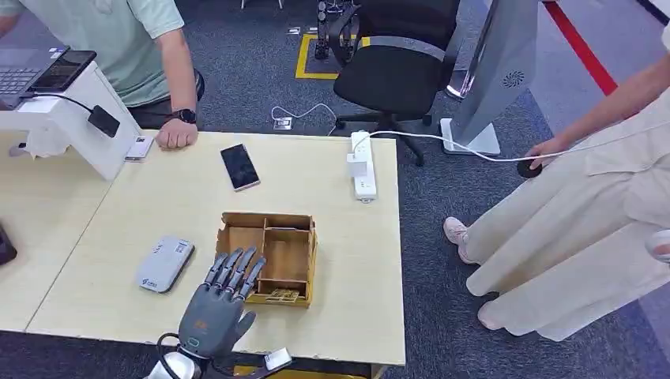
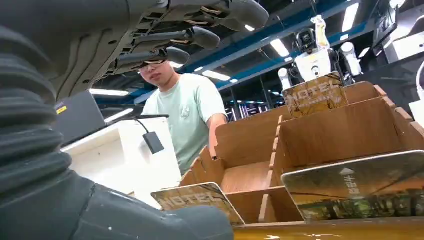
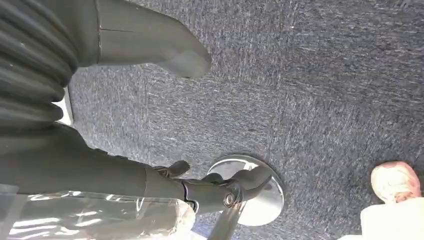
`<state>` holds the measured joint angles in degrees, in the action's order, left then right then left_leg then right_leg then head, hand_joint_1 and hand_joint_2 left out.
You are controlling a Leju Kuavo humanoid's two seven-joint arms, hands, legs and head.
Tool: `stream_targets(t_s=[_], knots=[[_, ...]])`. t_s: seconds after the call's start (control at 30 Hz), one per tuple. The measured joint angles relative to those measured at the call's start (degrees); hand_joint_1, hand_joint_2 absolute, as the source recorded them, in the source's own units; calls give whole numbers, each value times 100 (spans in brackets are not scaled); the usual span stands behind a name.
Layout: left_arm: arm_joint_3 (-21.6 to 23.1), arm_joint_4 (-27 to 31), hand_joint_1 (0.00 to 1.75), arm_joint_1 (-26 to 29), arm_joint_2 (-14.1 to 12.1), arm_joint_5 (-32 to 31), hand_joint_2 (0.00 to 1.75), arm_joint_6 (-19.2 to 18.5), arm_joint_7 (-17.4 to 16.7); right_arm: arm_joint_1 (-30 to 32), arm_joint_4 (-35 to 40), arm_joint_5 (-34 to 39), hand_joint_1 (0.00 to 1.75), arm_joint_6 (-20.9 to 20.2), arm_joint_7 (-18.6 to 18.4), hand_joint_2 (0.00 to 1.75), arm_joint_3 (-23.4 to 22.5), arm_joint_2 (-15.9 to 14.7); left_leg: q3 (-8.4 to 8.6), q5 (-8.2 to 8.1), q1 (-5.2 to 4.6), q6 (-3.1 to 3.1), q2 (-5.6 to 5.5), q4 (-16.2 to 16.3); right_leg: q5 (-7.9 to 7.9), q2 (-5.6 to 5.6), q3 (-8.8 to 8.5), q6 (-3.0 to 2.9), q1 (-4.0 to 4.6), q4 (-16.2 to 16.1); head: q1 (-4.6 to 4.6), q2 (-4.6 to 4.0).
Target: Pass the card to the sensor for recognition and then transmit it.
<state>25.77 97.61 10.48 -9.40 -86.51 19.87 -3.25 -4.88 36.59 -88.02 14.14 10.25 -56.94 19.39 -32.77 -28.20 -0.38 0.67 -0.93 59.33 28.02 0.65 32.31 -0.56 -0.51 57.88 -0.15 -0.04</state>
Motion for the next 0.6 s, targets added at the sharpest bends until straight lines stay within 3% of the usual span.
stream_targets(t_s=[0.33,0.6], knots=[[-2,-675,0,-380,242,0,175,107,279,-49,-81,-42,0,20,-46,175,153,-13,0,0,0,0,0,1,-1,-1,-1,0,0,0,2,0],[0,-1036,0,-711,188,0,175,125,-110,-72,-171,13,0,90,-66,175,278,-44,0,1,1,0,0,1,-1,0,0,0,0,0,0,-2]])
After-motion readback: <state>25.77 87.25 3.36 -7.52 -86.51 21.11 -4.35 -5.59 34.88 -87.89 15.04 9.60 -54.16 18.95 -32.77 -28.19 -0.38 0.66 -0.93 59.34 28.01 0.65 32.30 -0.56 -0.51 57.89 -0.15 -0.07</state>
